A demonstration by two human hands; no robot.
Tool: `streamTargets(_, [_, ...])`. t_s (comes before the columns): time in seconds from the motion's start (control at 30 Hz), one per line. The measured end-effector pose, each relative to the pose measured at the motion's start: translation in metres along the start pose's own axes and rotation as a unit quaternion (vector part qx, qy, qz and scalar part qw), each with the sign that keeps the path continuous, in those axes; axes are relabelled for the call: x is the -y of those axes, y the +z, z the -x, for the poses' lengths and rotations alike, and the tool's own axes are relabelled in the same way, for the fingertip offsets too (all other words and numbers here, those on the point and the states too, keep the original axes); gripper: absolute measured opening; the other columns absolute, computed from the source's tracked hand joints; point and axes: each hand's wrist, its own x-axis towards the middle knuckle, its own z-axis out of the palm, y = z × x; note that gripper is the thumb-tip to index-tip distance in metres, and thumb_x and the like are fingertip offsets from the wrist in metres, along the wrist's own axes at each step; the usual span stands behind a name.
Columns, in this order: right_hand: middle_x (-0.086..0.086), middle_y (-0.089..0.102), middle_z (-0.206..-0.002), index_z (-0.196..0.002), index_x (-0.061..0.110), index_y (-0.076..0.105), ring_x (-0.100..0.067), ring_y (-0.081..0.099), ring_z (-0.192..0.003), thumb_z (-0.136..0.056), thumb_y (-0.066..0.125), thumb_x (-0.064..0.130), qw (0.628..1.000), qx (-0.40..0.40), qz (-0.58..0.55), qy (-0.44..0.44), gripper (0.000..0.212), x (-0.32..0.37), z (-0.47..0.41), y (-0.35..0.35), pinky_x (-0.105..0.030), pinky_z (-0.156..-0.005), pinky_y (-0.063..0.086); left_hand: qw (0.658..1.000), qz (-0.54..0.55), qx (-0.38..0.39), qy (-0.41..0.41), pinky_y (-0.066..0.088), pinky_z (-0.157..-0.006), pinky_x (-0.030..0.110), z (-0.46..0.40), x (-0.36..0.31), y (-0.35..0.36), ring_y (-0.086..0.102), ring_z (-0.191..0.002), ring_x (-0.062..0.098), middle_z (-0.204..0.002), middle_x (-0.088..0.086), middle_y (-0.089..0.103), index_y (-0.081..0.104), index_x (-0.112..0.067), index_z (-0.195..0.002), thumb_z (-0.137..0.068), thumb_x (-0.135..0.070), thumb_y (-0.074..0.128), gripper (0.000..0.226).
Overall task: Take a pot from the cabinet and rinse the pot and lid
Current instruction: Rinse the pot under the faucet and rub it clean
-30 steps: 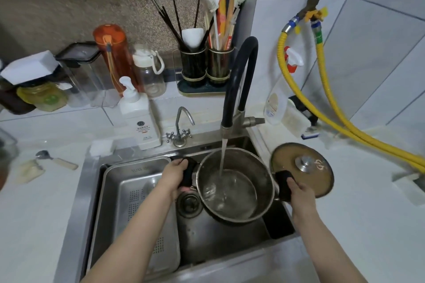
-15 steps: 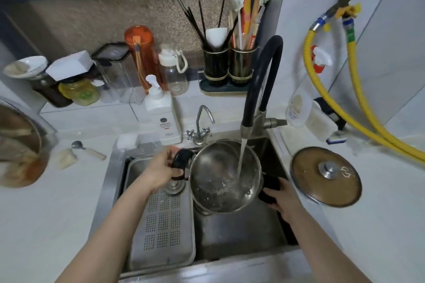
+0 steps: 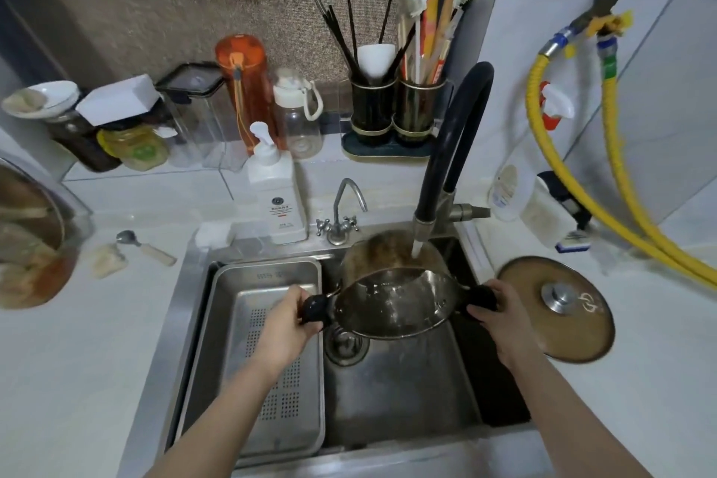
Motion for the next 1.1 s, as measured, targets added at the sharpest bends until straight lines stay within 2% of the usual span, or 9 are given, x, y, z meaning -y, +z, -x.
streamTargets(0.17, [-0.003, 0.062, -0.088, -0.09, 0.02, 0.055, -0.016, 0.057, -0.08, -0.073, 0.071, -0.006, 0.998, -0.006, 0.067, -0.003, 0.035, -0.019, 0.0, 0.004, -0.025, -0.069, 0.045, 0.999, 0.024, 0.0, 0.032, 0.053, -0.083, 0.045, -0.003, -0.008, -0.008, 0.065, -0.087, 0.032, -0.087, 0.013, 0.066, 0.046, -0.017, -0.086, -0.078, -0.005, 0.071, 0.029])
streamTargets(0.3, [-0.006, 0.065, -0.095, -0.092, 0.02, 0.062, -0.024, 0.062, -0.089, -0.081, 0.069, 0.008, 0.996, 0.007, 0.09, 0.021, 0.018, -0.029, -0.002, 0.01, -0.042, -0.082, 0.052, 0.996, 0.009, -0.018, 0.084, 0.049, -0.076, 0.031, -0.008, -0.02, -0.014, 0.064, -0.081, 0.011, -0.084, -0.008, 0.068, 0.049, -0.029, -0.088, -0.078, -0.02, 0.074, 0.028])
streamTargets(0.37, [0.0, 0.068, -0.088, -0.088, 0.02, 0.067, -0.018, 0.064, -0.084, -0.085, 0.064, 0.013, 0.996, 0.015, 0.087, 0.009, 0.008, -0.025, -0.003, 0.012, -0.032, -0.075, 0.053, 0.996, 0.034, -0.019, 0.085, 0.049, -0.078, 0.027, -0.01, -0.027, -0.013, 0.064, -0.084, 0.007, -0.087, -0.011, 0.069, 0.051, -0.034, -0.088, -0.077, -0.021, 0.075, 0.029])
streamTargets(0.43, [0.002, 0.07, -0.085, -0.089, 0.02, 0.069, -0.007, 0.067, -0.076, -0.088, 0.061, 0.014, 0.999, 0.027, 0.041, -0.006, 0.01, -0.013, -0.002, 0.018, -0.018, -0.066, 0.051, 0.995, 0.057, -0.018, 0.083, 0.048, -0.079, 0.024, -0.012, -0.033, -0.008, 0.064, -0.084, 0.002, -0.086, -0.015, 0.07, 0.054, -0.035, -0.086, -0.076, -0.019, 0.075, 0.029])
streamTargets(0.5, [0.003, 0.071, -0.094, -0.094, 0.025, 0.07, -0.005, 0.068, -0.083, -0.088, 0.062, 0.02, 0.998, 0.058, 0.003, -0.008, 0.011, 0.003, 0.0, 0.027, -0.021, -0.074, 0.053, 0.994, 0.055, -0.014, 0.089, 0.049, -0.078, 0.026, -0.014, -0.042, 0.001, 0.064, -0.082, 0.002, -0.083, -0.016, 0.07, 0.055, -0.037, -0.084, -0.074, -0.016, 0.076, 0.031])
streamTargets(0.63, [0.016, 0.073, -0.088, -0.084, 0.04, 0.073, 0.003, 0.066, -0.083, -0.084, 0.066, 0.022, 0.99, 0.126, 0.054, -0.041, 0.019, 0.03, 0.007, 0.052, -0.009, -0.07, 0.049, 0.994, 0.021, 0.019, 0.109, 0.05, -0.075, 0.026, -0.015, -0.06, 0.027, 0.064, -0.079, 0.007, -0.082, -0.014, 0.068, 0.056, -0.031, -0.088, -0.075, -0.019, 0.076, 0.026])
streamTargets(0.87, [0.021, 0.064, -0.085, -0.098, 0.024, 0.072, 0.013, 0.059, -0.084, -0.087, 0.063, 0.019, 0.963, 0.192, 0.173, -0.079, 0.016, 0.024, 0.011, 0.07, -0.002, -0.073, 0.041, 0.993, -0.012, 0.002, 0.115, 0.051, -0.084, 0.036, -0.013, -0.07, 0.056, 0.066, -0.09, 0.013, -0.096, -0.006, 0.072, 0.059, -0.019, -0.101, -0.078, -0.025, 0.072, 0.027])
streamTargets(0.93, [0.021, 0.062, -0.086, -0.097, 0.023, 0.073, 0.014, 0.057, -0.086, -0.085, 0.065, 0.015, 0.958, 0.19, 0.183, -0.112, 0.017, 0.027, 0.009, 0.067, 0.002, -0.075, 0.037, 0.994, 0.002, 0.004, 0.11, 0.051, -0.084, 0.032, -0.017, -0.073, 0.054, 0.066, -0.09, 0.011, -0.095, -0.007, 0.072, 0.061, -0.019, -0.1, -0.076, -0.024, 0.074, 0.027])
streamTargets(1.1, [0.013, 0.058, -0.094, -0.09, 0.034, 0.074, 0.001, 0.056, -0.093, -0.081, 0.069, 0.017, 0.956, 0.172, 0.194, -0.141, 0.02, 0.037, -0.002, 0.059, -0.008, -0.079, 0.037, 0.994, 0.034, 0.011, 0.103, 0.043, -0.068, 0.006, -0.036, -0.092, 0.045, 0.064, -0.082, 0.007, -0.089, -0.01, 0.07, 0.062, -0.023, -0.094, -0.073, -0.024, 0.077, 0.026])
